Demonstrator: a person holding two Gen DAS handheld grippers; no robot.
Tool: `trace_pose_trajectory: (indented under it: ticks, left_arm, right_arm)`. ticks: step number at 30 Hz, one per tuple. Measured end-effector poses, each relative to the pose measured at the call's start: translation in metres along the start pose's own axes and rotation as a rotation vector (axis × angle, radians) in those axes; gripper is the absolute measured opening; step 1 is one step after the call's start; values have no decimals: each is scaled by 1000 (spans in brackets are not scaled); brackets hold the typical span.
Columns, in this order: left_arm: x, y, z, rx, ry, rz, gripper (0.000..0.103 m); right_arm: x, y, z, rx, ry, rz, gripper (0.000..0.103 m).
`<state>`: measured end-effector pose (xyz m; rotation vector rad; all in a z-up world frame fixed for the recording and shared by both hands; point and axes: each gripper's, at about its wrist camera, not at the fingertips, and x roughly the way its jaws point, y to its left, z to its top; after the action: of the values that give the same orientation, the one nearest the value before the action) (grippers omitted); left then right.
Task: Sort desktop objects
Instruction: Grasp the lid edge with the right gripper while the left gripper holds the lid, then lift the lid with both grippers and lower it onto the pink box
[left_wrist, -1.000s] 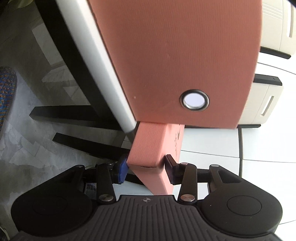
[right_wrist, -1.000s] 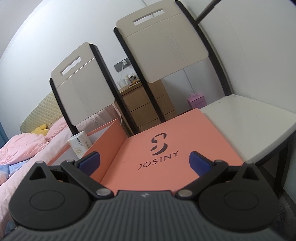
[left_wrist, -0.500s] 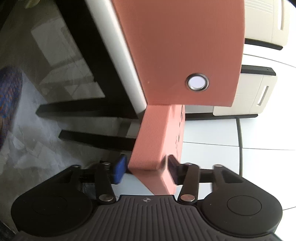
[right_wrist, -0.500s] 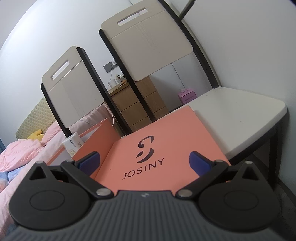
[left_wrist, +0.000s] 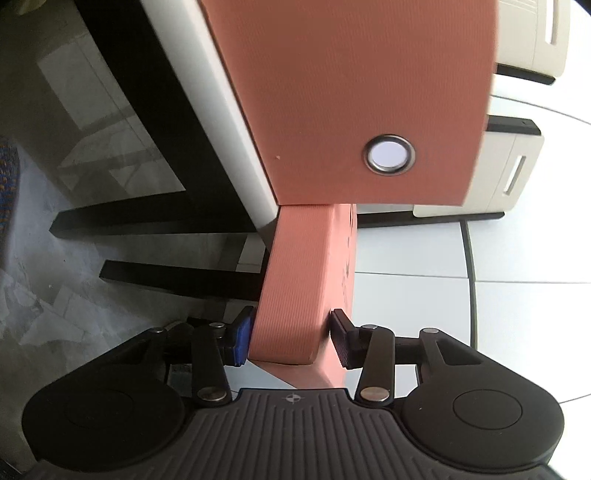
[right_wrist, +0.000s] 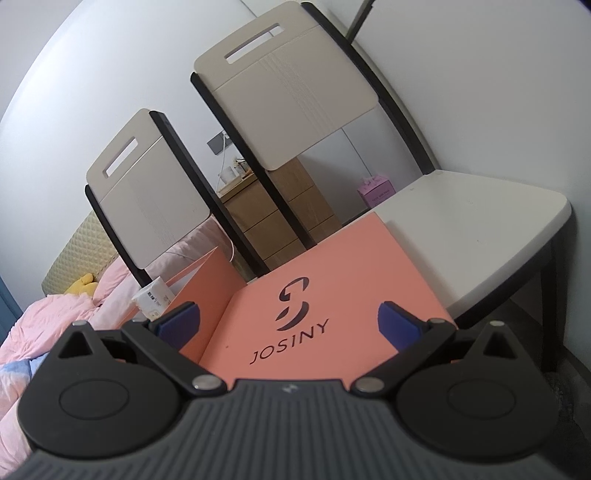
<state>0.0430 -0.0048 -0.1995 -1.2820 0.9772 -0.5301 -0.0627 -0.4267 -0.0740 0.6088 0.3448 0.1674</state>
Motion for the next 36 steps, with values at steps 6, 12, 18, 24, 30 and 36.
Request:
trace_pose_trajectory:
  ticks: [6, 12, 18, 24, 30, 36]
  left_arm:
    - [-16, -1, -17, 19, 32, 1, 47]
    - [-41, 11, -40, 14, 57, -15, 47]
    - [-52, 8, -52, 45, 57, -15, 46]
    - [-48, 7, -53, 90, 48, -6, 46]
    - [-59, -14, -53, 162, 38, -24, 48]
    - [-77, -44, -50, 216, 19, -87, 50]
  right_arm:
    - [-3, -27, 17, 58, 20, -23, 103]
    - [25, -75, 41, 76, 214, -91, 103]
    - [63, -121, 35, 158, 407, -43, 101]
    - [75, -138, 23, 329, 455, 83, 66]
    - [57, -122, 32, 300, 420, 101, 58]
    - [24, -96, 52, 265, 346, 131, 57]
